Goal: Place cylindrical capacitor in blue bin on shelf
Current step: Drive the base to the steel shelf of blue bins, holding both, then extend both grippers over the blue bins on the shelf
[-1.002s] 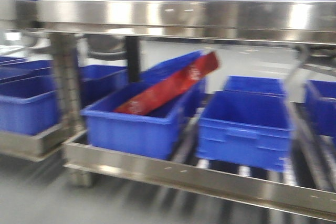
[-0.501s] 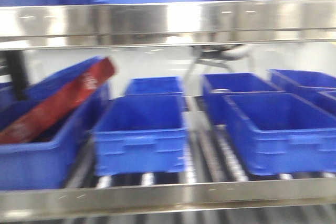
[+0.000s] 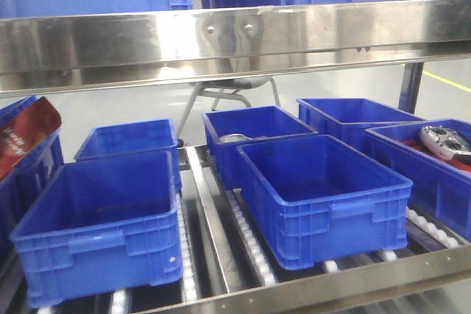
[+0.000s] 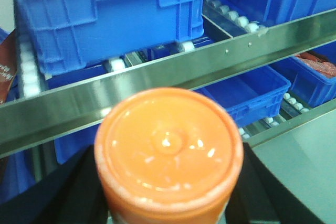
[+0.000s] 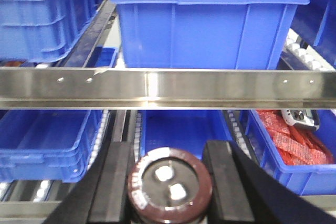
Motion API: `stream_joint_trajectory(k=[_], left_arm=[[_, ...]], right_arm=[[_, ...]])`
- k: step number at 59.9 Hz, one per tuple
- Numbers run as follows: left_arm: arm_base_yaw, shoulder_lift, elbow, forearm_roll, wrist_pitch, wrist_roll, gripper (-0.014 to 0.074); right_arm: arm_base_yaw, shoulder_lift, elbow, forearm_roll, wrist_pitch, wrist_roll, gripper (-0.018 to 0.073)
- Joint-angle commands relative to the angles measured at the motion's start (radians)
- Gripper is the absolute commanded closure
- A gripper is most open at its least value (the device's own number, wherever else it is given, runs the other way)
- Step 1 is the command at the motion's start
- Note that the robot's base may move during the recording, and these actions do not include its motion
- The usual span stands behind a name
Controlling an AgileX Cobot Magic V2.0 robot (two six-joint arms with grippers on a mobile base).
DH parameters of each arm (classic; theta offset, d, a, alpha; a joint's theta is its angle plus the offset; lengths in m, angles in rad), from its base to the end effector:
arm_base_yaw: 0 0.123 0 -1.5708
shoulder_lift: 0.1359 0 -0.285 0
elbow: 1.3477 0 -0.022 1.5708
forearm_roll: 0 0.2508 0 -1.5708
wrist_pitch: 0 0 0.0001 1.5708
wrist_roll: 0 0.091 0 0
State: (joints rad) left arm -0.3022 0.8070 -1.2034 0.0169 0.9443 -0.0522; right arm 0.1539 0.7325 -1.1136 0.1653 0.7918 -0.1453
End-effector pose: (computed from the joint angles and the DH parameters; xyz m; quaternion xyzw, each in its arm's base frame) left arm 0.1205 -0.0363 0.4492 0.1066 0.8431 -0.0846 0.5202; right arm 0.1126 0.0283 0.4451 -0.1079 0.8019 0.0841 0.5816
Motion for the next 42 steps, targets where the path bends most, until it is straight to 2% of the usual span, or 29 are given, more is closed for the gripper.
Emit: stream_joint_trajectory(k=[1, 42], left_arm=[[-0.006, -0.002, -0.006, -0.003, -0.020, 0.004, 0.0707], [-0.006, -0.002, -0.006, -0.003, -0.020, 0.004, 0.0707]], right_arm=[[0.000, -0.006, 0.001, -0.005, -0.022, -0.002, 0.0690], [0.000, -0.006, 0.001, -0.005, -0.022, -0.002, 0.0690]])
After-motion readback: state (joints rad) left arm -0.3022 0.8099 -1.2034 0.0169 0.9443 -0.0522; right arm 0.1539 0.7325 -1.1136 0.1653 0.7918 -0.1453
